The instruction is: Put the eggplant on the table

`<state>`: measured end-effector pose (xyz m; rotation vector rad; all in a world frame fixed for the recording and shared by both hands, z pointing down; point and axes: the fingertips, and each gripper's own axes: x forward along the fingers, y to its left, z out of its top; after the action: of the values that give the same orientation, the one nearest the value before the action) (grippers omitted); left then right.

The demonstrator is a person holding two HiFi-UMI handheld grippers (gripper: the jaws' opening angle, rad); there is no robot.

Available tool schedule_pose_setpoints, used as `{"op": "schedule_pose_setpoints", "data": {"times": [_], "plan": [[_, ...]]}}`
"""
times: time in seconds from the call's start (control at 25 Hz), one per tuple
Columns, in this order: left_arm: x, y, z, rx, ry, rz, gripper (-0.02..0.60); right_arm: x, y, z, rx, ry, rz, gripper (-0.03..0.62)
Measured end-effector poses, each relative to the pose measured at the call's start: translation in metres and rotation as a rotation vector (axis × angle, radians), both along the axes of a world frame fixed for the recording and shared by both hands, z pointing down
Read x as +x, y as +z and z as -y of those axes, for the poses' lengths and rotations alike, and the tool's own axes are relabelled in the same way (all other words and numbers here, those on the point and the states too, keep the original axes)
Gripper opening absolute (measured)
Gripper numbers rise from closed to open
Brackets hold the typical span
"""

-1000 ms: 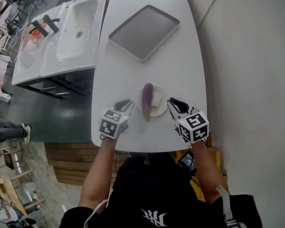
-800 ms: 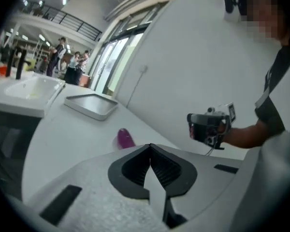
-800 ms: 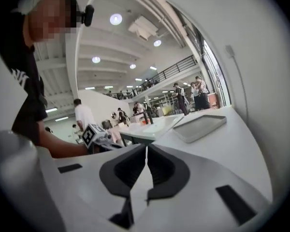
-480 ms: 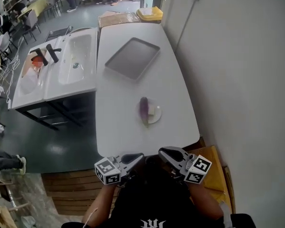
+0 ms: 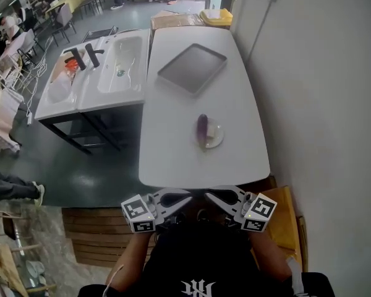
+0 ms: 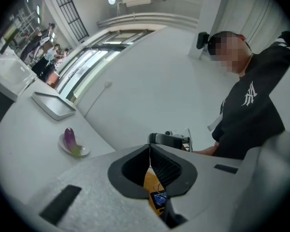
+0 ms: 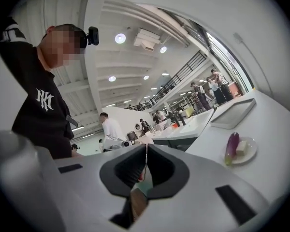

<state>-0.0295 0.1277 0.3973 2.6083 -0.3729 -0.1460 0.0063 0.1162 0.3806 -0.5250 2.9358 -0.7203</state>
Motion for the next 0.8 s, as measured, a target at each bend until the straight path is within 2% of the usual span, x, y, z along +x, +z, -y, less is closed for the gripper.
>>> {"op": "schedule_pose_setpoints", "data": {"times": [0.12,0.32,0.52,0.8], "plan": [[-0.005,0.005,-0.004,-0.022,-0.032,0.006,0.008,0.003,0.001,-0.005,0.006,-0.013,0.009,0.008],[0.013,0.003,-0.015,-0.022,0.016,0.018,0.008,0.019,0.006,-0.017,-0.012,0.008,0.039,0.005],[0.027,0.008,-0.017,-0.017,0.054,0.038,0.008,0.023,0.01,-0.019,0.008,0.011,0.012,0.003],[0.028,0.005,-0.01,-0.013,0.058,0.033,0.008,0.028,0.007,-0.014,0.02,0.031,-0.005,0.003]]}}
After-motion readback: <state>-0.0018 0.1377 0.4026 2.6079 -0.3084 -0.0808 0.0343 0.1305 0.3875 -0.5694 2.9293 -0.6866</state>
